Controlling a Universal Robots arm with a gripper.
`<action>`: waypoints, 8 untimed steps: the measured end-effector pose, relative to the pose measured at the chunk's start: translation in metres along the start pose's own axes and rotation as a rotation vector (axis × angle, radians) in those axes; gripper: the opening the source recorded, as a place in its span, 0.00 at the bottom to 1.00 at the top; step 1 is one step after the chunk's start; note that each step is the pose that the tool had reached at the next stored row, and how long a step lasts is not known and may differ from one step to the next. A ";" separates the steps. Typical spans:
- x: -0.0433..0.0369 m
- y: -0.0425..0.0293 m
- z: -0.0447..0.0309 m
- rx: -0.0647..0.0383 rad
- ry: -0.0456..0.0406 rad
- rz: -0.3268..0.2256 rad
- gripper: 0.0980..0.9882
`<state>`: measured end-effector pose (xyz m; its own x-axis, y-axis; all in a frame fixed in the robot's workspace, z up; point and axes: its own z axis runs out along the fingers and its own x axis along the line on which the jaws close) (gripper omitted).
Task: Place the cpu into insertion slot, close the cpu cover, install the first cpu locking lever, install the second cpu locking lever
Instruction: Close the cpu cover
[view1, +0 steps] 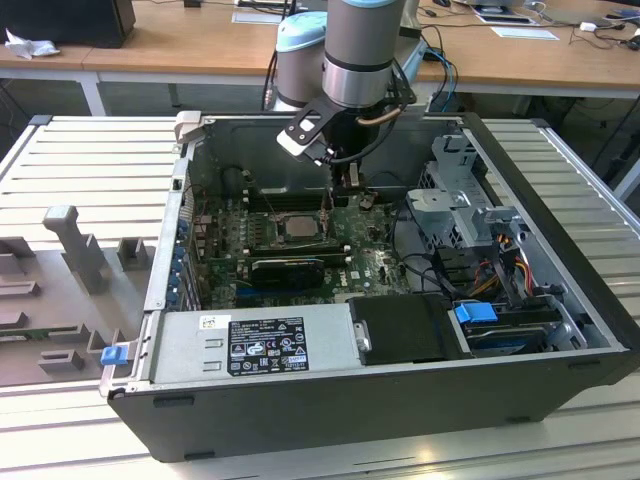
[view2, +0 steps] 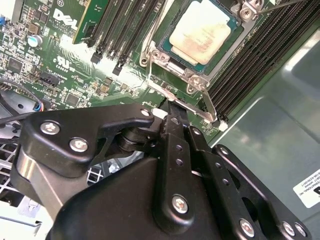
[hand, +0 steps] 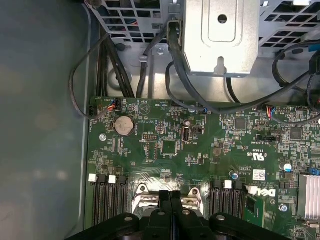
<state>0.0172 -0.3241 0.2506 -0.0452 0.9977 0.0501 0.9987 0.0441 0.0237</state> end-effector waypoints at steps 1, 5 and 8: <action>0.0000 -0.0004 0.0000 0.000 0.0000 0.000 0.01; 0.0001 -0.0024 -0.0001 0.000 0.0000 0.000 0.01; 0.0002 -0.0037 -0.0001 0.000 0.0000 0.000 0.01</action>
<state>0.0135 -0.3241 0.2505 -0.0453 0.9977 0.0502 0.9987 0.0442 0.0237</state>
